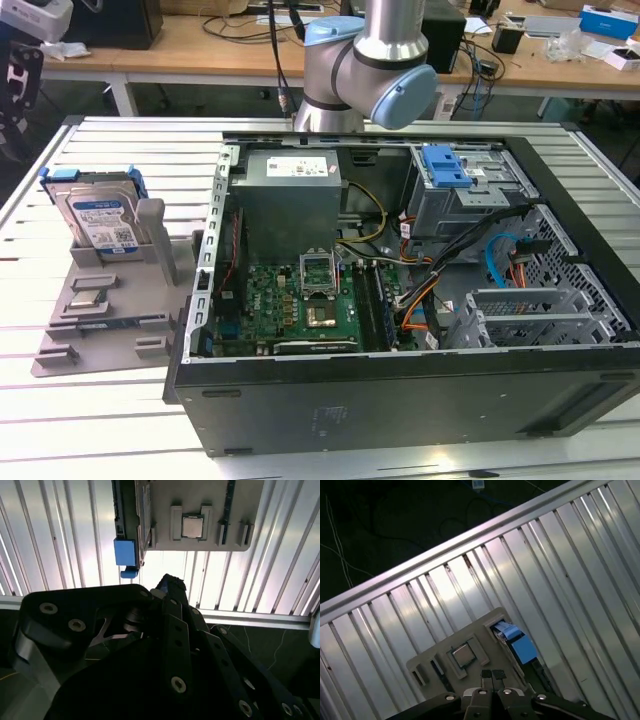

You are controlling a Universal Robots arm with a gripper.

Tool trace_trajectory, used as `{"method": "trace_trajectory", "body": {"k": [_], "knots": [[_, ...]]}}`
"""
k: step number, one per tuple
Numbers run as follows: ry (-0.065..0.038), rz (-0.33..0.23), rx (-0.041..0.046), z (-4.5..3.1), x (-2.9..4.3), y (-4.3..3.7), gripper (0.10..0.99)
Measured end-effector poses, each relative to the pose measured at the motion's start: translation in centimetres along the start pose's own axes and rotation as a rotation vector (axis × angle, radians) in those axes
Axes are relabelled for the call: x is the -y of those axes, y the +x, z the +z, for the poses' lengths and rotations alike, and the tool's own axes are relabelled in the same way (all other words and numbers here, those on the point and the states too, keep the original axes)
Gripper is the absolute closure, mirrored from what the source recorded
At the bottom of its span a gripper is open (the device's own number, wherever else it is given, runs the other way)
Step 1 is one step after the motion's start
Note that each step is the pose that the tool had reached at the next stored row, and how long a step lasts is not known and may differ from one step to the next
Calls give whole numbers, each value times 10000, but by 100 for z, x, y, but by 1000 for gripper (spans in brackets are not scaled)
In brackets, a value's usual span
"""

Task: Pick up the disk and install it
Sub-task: 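Pick up the disk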

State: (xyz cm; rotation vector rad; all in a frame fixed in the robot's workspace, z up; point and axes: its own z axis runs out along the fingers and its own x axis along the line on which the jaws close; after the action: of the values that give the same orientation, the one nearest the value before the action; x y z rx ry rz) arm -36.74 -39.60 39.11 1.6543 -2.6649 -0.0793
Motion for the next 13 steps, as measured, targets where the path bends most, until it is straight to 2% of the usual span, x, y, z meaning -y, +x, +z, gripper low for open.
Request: {"method": "trace_trajectory", "body": {"k": [3, 13], "knots": [[-12, -539, -24, 0, 0, 0, 980], [-39, -1665, -75, 0, 0, 0, 980]]}}
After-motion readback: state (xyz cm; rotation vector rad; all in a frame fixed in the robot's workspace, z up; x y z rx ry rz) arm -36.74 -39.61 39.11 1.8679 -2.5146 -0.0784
